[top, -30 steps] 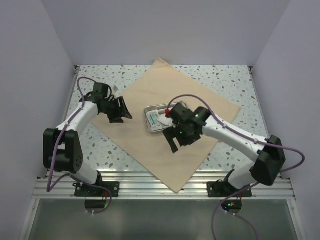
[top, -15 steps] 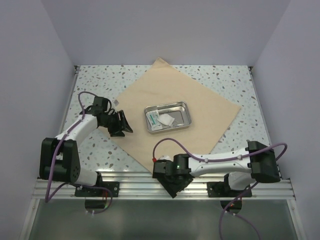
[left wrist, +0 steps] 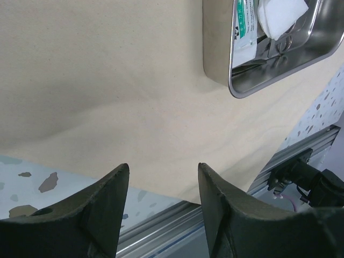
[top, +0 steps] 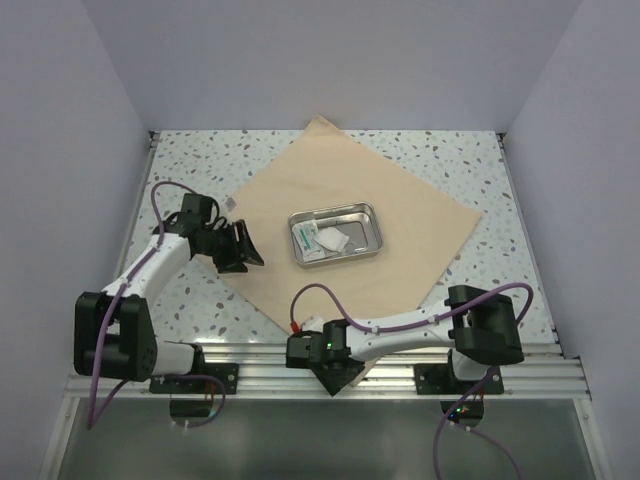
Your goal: Prepare the surgical pack
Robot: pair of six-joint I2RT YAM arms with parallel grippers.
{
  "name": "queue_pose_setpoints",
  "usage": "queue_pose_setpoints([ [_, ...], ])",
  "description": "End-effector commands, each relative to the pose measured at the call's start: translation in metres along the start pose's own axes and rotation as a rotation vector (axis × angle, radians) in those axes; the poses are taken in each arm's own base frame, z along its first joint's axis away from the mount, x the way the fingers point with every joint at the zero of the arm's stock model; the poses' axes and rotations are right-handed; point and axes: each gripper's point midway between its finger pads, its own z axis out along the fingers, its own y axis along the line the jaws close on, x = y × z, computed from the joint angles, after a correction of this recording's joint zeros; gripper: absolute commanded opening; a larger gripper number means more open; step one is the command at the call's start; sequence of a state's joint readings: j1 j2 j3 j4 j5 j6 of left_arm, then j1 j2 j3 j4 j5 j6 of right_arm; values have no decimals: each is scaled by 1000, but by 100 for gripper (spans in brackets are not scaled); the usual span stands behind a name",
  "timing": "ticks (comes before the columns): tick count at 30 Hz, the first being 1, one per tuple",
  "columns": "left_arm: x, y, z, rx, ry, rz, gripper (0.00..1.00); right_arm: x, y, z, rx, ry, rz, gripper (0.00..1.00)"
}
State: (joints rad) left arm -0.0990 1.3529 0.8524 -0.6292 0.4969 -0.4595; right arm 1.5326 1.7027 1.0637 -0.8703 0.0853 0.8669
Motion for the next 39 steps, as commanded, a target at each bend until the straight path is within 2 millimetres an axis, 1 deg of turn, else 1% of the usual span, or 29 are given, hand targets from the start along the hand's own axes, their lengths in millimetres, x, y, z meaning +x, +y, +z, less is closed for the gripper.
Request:
queue_pose_setpoints([
  [1, 2, -1, -8, 5, -13, 33, 58, -10, -10, -7, 40, -79, 38, 49],
  [5, 3, -2, -7, 16, -11, 30, 58, -4, -19, -4, 56, -75, 52, 48],
  [9, 2, -1, -4, 13, -5, 27, 58, 11, -33, 4, 87, -46, 73, 47],
  [11, 3, -1, -4, 14, -3, 24, 58, 13, -33, 3, 71, -53, 98, 46],
  [12, 3, -1, -3, 14, -4, 25, 58, 15, -35, 6, 65, -54, 109, 45],
  [13, 3, 0, -3, 15, -3, 23, 58, 15, -35, 6, 60, -57, 112, 44],
  [17, 3, 0, -1, 15, -3, 17, 58, 12, -29, 6, 39, -66, 108, 30],
  [21, 3, 0, -1, 16, -1, 14, 58, 8, -20, 12, 24, -56, 98, 29],
  [31, 6, 3, 5, 19, 15, 4, 58, 7, -18, 11, 20, -55, 98, 15],
  [33, 7, 4, 6, 20, 19, 0, 58, 7, -18, 9, 19, -60, 102, 13],
  [35, 6, 4, 6, 17, 20, 4, 58, 4, -17, 5, 9, -77, 104, 6],
  [37, 5, 4, 7, 14, 20, 5, 58, -1, -19, -2, 15, -97, 115, 2],
  [38, 4, 4, 7, 11, 19, 6, 58, -8, -21, -7, 10, -114, 129, 0],
  [39, 2, 4, 6, 11, 16, 8, 58, -13, -23, -13, 14, -124, 133, 0],
])
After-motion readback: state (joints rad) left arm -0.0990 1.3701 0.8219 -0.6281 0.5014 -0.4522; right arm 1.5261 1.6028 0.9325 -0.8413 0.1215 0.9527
